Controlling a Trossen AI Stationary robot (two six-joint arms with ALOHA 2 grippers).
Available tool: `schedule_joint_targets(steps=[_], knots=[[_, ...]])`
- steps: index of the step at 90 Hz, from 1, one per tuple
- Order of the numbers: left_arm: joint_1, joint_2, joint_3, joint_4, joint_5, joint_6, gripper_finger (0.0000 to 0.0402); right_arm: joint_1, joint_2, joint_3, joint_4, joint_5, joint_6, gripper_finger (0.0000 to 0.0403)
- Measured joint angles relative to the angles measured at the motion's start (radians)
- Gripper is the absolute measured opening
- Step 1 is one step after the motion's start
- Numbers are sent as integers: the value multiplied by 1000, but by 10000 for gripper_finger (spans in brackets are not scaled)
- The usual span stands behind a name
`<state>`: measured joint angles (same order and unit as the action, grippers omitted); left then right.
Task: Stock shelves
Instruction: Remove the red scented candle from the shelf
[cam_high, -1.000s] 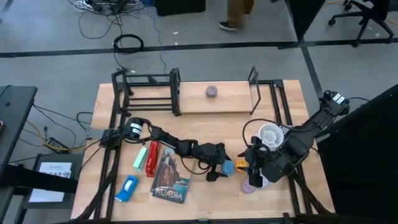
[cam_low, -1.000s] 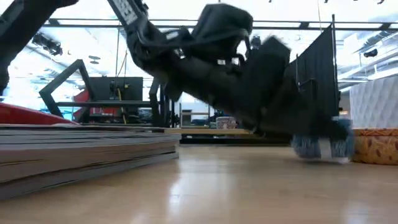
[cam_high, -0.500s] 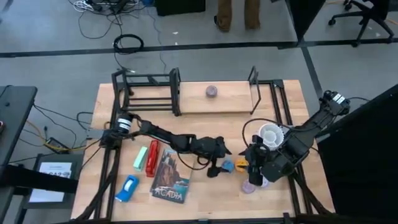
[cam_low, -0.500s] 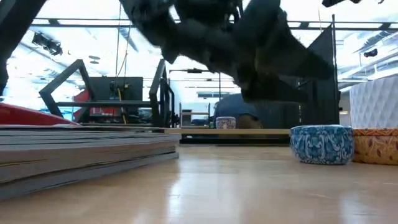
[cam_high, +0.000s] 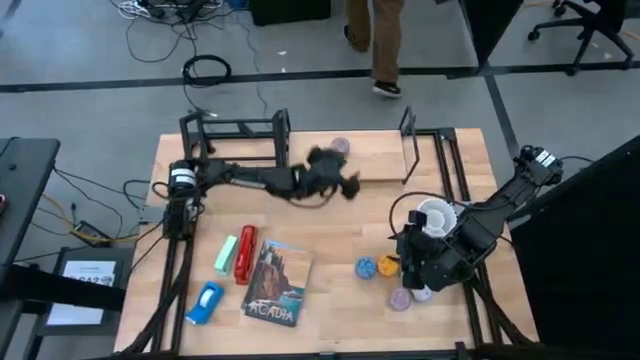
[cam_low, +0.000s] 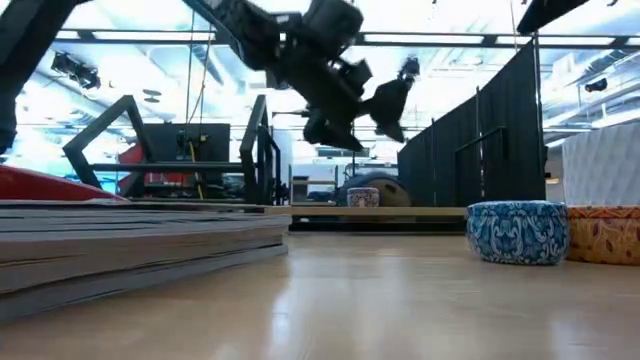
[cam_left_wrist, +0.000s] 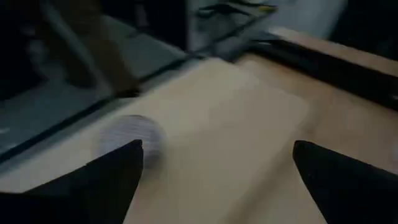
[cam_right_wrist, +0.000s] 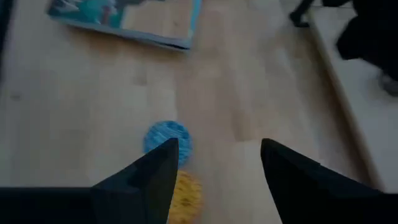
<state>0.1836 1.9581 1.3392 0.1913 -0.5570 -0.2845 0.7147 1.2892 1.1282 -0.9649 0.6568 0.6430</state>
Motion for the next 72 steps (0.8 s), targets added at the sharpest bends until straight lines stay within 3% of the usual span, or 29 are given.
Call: schedule_joint_targets(steps=[41,72], knots=[[128,165,0,233,-28,101,389,-66,-13,0,-73,8,-88,199],[157,211,0,267,-33,113,389,-116,-21,0,-67,-1,-122,199]])
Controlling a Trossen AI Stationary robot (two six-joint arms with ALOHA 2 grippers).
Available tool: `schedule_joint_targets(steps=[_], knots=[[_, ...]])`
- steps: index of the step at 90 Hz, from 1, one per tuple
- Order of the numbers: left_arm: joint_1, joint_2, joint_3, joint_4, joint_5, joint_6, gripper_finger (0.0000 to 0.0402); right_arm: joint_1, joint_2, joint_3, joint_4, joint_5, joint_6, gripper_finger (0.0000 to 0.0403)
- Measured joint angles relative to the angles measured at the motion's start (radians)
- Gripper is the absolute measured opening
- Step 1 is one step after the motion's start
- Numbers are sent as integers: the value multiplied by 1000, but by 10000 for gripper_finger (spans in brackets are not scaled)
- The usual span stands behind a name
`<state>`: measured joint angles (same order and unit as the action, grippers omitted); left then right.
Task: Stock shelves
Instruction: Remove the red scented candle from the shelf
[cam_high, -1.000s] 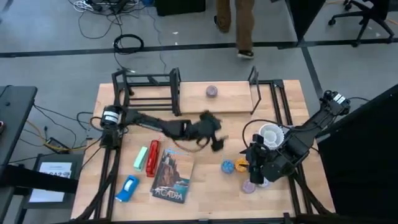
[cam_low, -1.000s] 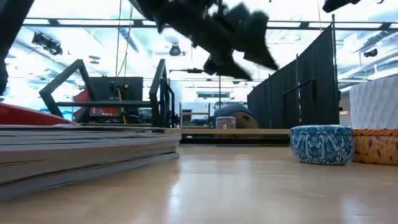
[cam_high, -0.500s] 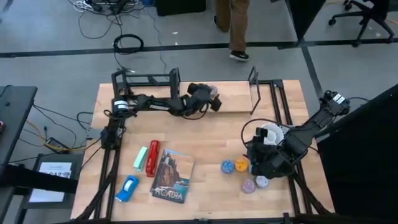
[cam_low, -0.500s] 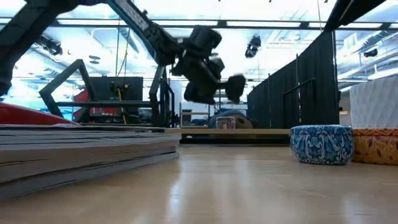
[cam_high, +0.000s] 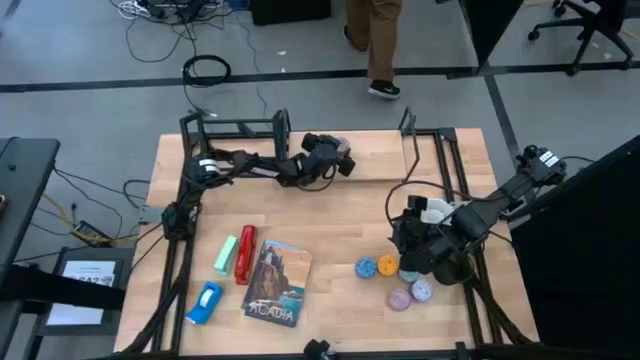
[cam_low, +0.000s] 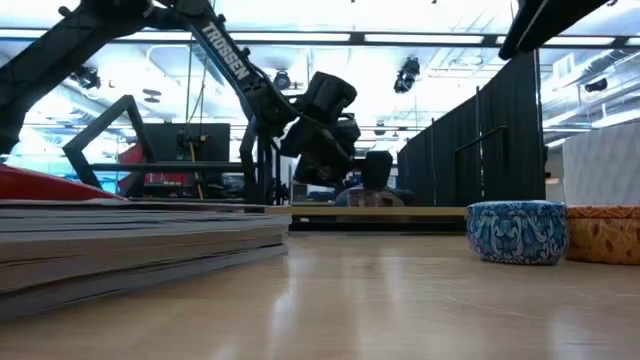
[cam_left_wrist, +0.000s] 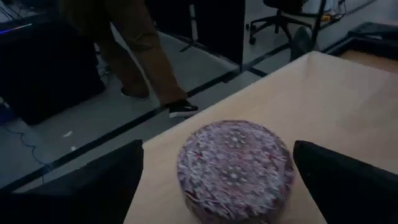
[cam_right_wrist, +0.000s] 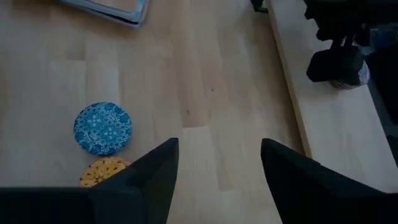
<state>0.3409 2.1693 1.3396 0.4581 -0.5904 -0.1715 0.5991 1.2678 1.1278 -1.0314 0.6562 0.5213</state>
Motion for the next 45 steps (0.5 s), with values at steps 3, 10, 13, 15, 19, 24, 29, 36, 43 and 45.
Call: schedule_joint_targets(steps=[3,10,13,15,19,24,29,36,43,45], knots=[[3,8,0,5,17,-15,389,0,0,0,2,-1,0,199],[10,18,0,11,39,-32,387,0,0,0,4,-2,0,199],[11,22,0,14,46,-41,386,-1,0,0,4,-2,0,199],[11,29,3,22,50,-41,385,-3,0,0,4,-2,0,199],[12,37,10,23,54,-39,381,-5,0,0,7,-3,0,199],[12,46,16,20,53,-18,377,-6,0,0,8,-5,0,199],[12,49,17,10,53,-15,372,-7,0,0,10,-5,0,199],[13,49,17,7,53,-15,363,-7,0,0,10,-5,1,199],[13,48,18,4,54,-4,354,-6,0,0,11,-5,1,199],[13,48,18,2,54,3,351,-6,0,0,11,-5,1,199]])
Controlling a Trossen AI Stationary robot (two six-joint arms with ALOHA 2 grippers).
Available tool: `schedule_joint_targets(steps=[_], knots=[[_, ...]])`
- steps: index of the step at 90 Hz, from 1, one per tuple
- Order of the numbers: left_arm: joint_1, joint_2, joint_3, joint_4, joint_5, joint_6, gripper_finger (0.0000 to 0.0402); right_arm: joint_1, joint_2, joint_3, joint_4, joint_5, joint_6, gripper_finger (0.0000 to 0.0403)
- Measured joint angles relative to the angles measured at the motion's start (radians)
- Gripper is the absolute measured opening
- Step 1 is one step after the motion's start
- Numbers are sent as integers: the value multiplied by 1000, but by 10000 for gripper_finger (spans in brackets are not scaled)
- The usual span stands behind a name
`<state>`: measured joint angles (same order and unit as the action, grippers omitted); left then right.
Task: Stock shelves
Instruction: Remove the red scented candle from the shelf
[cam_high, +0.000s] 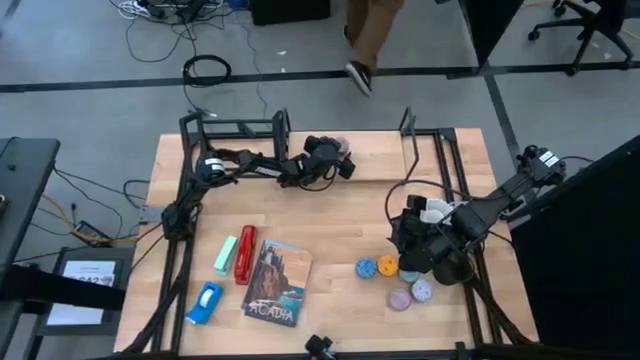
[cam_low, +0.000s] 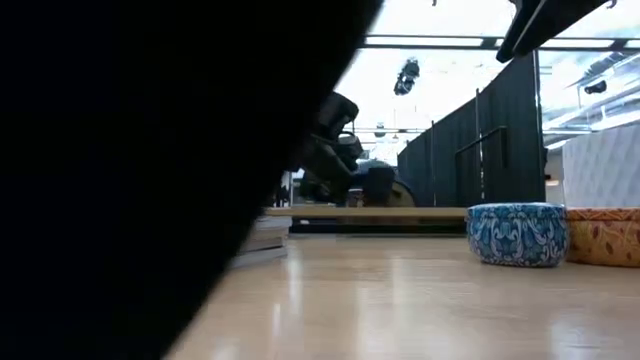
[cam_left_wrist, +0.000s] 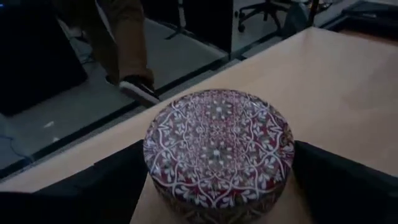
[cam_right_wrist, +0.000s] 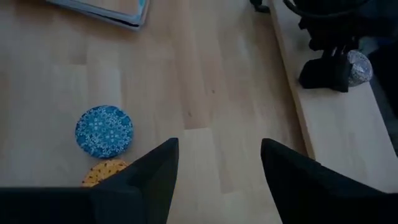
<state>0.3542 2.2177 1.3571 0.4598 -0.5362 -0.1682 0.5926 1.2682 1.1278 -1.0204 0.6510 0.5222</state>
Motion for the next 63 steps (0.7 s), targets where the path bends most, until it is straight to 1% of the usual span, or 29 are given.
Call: schedule_joint_targets(steps=[17,37,48,51,57,63], knots=[[3,0,1,-11,8,21,333,0,0,0,1,1,-1,199],[4,-1,6,-11,9,27,333,-1,0,0,1,1,-1,199],[7,-1,46,-21,-16,40,333,-1,0,0,1,1,-1,199],[7,-1,62,-19,0,50,333,-2,0,0,1,2,-2,199],[8,-1,104,-30,63,55,332,-7,0,0,1,1,-2,199],[8,22,157,-64,67,55,331,-13,0,0,1,2,-2,199]])
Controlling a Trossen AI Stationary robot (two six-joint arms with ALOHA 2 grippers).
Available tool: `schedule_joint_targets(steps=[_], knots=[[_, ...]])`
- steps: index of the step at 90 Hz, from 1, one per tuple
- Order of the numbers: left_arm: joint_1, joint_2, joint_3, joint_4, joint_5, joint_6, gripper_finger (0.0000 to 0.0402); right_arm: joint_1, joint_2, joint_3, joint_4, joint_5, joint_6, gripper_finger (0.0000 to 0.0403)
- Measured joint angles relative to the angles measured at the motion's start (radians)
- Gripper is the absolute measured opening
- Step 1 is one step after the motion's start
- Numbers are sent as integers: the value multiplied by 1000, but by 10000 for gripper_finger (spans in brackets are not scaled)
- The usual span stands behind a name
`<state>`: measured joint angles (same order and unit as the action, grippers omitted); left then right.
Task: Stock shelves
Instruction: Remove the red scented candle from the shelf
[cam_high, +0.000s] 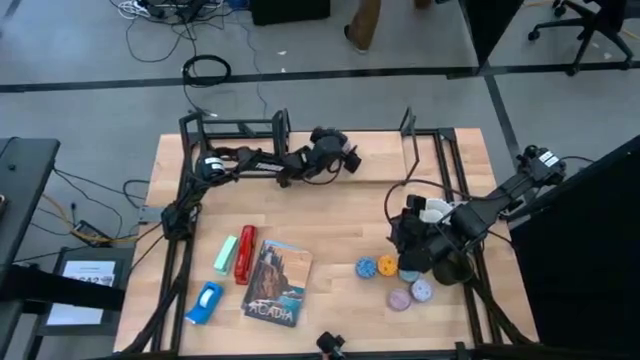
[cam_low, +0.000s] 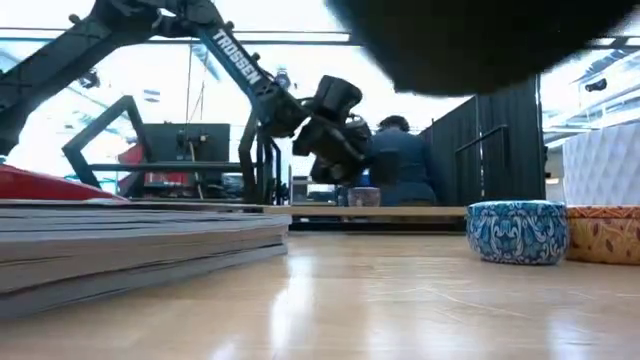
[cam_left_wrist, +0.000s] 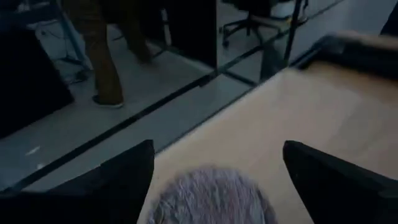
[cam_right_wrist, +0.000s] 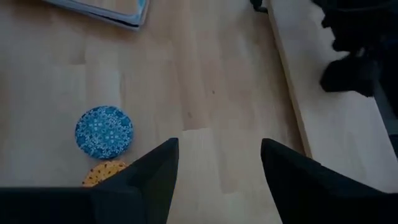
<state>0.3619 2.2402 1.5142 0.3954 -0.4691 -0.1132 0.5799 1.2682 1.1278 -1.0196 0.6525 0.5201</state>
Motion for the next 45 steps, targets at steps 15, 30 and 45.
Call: schedule_joint_targets(steps=[15,30,45], knots=[[0,51,97,-183,-4,-2,326,-9,0,0,-1,-5,0,199],[-14,57,133,-252,-46,6,325,-8,0,0,0,-27,0,199],[-30,56,158,-272,-28,28,325,-8,0,0,0,-27,0,199]])
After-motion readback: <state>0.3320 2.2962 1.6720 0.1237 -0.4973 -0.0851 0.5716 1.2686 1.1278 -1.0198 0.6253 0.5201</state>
